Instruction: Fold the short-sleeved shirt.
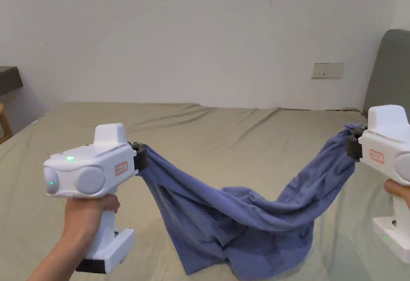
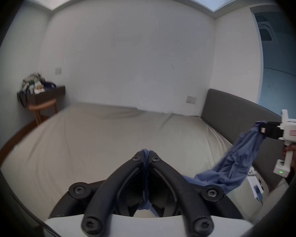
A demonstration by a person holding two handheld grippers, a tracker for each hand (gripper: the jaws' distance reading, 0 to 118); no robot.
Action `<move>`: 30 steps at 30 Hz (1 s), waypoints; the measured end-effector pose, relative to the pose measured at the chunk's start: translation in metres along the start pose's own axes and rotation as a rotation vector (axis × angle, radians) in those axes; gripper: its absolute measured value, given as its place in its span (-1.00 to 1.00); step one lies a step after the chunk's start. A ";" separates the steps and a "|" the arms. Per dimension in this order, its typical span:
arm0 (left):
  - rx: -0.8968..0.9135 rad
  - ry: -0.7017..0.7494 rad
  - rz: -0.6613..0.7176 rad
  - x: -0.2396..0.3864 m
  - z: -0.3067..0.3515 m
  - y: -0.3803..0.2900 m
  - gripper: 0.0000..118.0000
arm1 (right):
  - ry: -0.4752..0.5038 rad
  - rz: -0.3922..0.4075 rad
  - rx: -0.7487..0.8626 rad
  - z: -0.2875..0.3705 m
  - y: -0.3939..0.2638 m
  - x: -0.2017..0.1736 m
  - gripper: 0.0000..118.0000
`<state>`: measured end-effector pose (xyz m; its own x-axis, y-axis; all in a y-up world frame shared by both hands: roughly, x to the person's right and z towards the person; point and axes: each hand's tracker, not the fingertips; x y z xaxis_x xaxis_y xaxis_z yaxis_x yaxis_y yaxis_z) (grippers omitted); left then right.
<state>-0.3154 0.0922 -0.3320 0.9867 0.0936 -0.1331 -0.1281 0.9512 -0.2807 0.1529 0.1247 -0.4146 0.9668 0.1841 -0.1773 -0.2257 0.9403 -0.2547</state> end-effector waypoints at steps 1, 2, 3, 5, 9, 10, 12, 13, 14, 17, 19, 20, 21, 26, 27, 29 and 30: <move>0.018 0.016 -0.011 -0.004 -0.006 0.020 -0.94 | -0.007 -0.001 0.025 0.000 0.016 0.007 -0.85; 0.034 0.031 -0.021 -0.007 -0.011 0.038 -0.94 | -0.020 0.001 0.042 -0.002 0.026 0.011 -0.85; 0.043 0.054 -0.016 -0.011 -0.017 0.058 -0.94 | -0.036 0.000 0.055 -0.004 0.040 0.017 -0.85; 0.085 0.091 -0.002 -0.018 -0.025 0.091 -0.94 | -0.055 -0.002 0.093 -0.011 0.063 0.027 -0.85; 0.112 0.158 0.021 -0.027 -0.047 0.146 -0.94 | -0.091 0.008 0.120 -0.027 0.098 0.040 -0.85; 0.123 0.180 0.036 -0.030 -0.054 0.156 -0.94 | -0.095 -0.002 0.125 -0.031 0.103 0.042 -0.85; 0.136 0.223 0.027 -0.031 -0.068 0.170 -0.94 | -0.107 -0.022 0.126 -0.041 0.112 0.047 -0.85; 0.133 0.233 0.032 -0.032 -0.075 0.176 -0.94 | -0.107 -0.044 0.129 -0.046 0.115 0.050 -0.85; 0.137 0.232 0.031 -0.034 -0.080 0.178 -0.94 | -0.101 -0.056 0.128 -0.053 0.114 0.052 -0.85; 0.135 0.249 0.022 -0.035 -0.100 0.178 -0.94 | -0.086 -0.086 0.120 -0.071 0.111 0.053 -0.85; 0.126 0.249 0.022 -0.036 -0.111 0.172 -0.94 | -0.080 -0.087 0.112 -0.087 0.106 0.049 -0.85; 0.117 0.256 0.022 -0.038 -0.119 0.168 -0.94 | -0.075 -0.088 0.105 -0.094 0.102 0.046 -0.85; 0.110 0.264 0.019 -0.040 -0.126 0.161 -0.94 | -0.068 -0.081 0.094 -0.102 0.098 0.043 -0.85; 0.051 0.302 0.027 -0.059 -0.154 0.119 -0.94 | -0.042 -0.050 0.025 -0.137 0.065 0.017 -0.84; 0.027 0.313 0.030 -0.064 -0.159 0.107 -0.94 | -0.039 -0.053 0.010 -0.143 0.054 0.012 -0.84; -0.002 0.325 0.026 -0.074 -0.167 0.081 -0.94 | -0.017 -0.052 -0.035 -0.154 0.032 0.002 -0.84; -0.028 0.332 0.022 -0.078 -0.169 0.066 -0.94 | -0.006 -0.051 -0.054 -0.159 0.018 -0.002 -0.84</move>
<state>-0.4180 0.0981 -0.5012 0.8975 0.0086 -0.4410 -0.1562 0.9412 -0.2995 0.1279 0.0958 -0.5705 0.9778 0.1379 -0.1575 -0.1820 0.9318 -0.3139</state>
